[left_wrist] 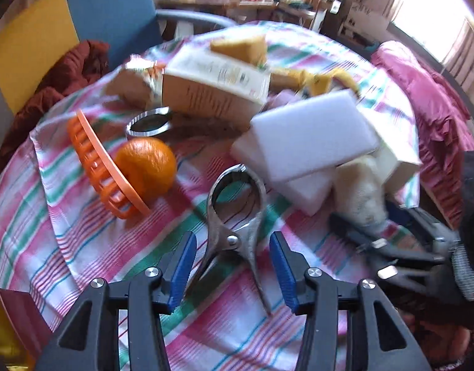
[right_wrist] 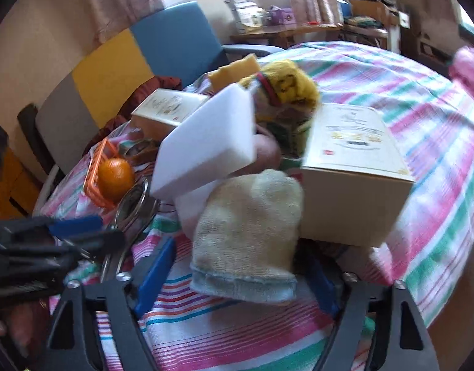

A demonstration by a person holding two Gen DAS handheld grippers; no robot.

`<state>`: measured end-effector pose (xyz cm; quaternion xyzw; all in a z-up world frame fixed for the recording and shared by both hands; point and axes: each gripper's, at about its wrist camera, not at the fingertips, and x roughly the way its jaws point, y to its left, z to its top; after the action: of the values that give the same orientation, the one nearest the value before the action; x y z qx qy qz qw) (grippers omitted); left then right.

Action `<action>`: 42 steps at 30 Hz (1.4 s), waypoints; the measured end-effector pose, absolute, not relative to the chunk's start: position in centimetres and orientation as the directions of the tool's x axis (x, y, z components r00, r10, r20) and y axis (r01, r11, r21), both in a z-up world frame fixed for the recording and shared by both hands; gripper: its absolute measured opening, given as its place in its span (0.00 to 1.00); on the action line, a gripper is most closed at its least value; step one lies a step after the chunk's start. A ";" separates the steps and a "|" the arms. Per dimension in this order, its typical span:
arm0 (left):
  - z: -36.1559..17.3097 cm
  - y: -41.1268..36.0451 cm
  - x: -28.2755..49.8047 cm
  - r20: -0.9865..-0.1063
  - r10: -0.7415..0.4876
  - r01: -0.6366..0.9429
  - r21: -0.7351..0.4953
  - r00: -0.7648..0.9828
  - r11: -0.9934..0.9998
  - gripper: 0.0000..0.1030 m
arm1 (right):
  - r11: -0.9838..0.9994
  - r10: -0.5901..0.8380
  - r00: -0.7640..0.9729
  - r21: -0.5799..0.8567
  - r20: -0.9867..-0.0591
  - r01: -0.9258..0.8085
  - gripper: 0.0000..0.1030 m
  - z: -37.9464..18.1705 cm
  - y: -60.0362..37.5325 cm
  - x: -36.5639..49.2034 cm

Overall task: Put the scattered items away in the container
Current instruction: 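Grasp the silver metal clip with the left tool while the right grasps the beige knit cap, then carry clip and knit cap into the gold tray and open both tools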

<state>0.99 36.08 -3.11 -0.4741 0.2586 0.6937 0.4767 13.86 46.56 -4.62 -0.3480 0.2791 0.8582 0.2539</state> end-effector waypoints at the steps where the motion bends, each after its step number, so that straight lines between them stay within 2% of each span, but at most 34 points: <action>1: -3.5 36.1 0.9 -0.905 0.417 -0.902 -0.107 -0.086 -0.418 0.45 | -0.713 0.245 -0.624 0.299 -0.742 -0.635 0.64 -4.6 46.7 14.0; 2: -3.8 36.0 0.7 -0.905 0.419 -0.894 -0.127 -0.073 -0.429 0.42 | -0.717 0.243 -0.623 0.296 -0.743 -0.632 0.59 -4.6 46.9 14.1; 3: -4.1 36.0 0.6 -0.903 0.426 -0.891 -0.142 -0.062 -0.432 0.37 | -0.719 0.234 -0.630 0.304 -0.741 -0.625 0.59 -4.6 47.1 14.2; 4: -4.2 35.9 0.6 -0.899 0.434 -0.890 -0.145 -0.064 -0.432 0.36 | -0.720 0.229 -0.634 0.310 -0.739 -0.621 0.58 -4.6 47.1 14.3; 14: -3.4 33.2 0.8 -0.884 0.461 -0.857 -0.183 -0.071 -0.483 0.35 | -0.748 0.219 -0.633 0.288 -0.743 -0.598 0.57 -3.4 45.4 14.5; 20: -1.1 28.9 0.5 -0.854 0.514 -0.812 -0.238 -0.087 -0.533 0.35 | -0.790 0.188 -0.660 0.288 -0.728 -0.542 0.57 -2.0 43.1 14.0; 29: 2.8 19.7 -1.2 -0.799 0.577 -0.683 -0.327 -0.170 -0.653 0.35 | -0.872 0.018 -0.729 0.346 -0.684 -0.346 0.57 1.1 37.3 9.7; 36: 3.1 9.8 -4.1 -0.808 0.509 -0.512 -0.315 -0.297 -0.799 0.35 | -0.941 -0.143 -0.734 0.321 -0.663 -0.108 0.57 3.8 29.1 4.1; 42: 0.7 2.9 -7.5 -0.844 0.399 -0.370 -0.264 -0.358 -0.891 0.35 | -0.939 -0.288 -0.657 0.339 -0.697 0.053 0.57 3.6 22.2 0.0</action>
<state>-7.52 2.95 0.72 -0.5161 -0.0143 0.8240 0.2333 0.00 22.18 3.59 -0.4032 0.1462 0.8983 -0.0949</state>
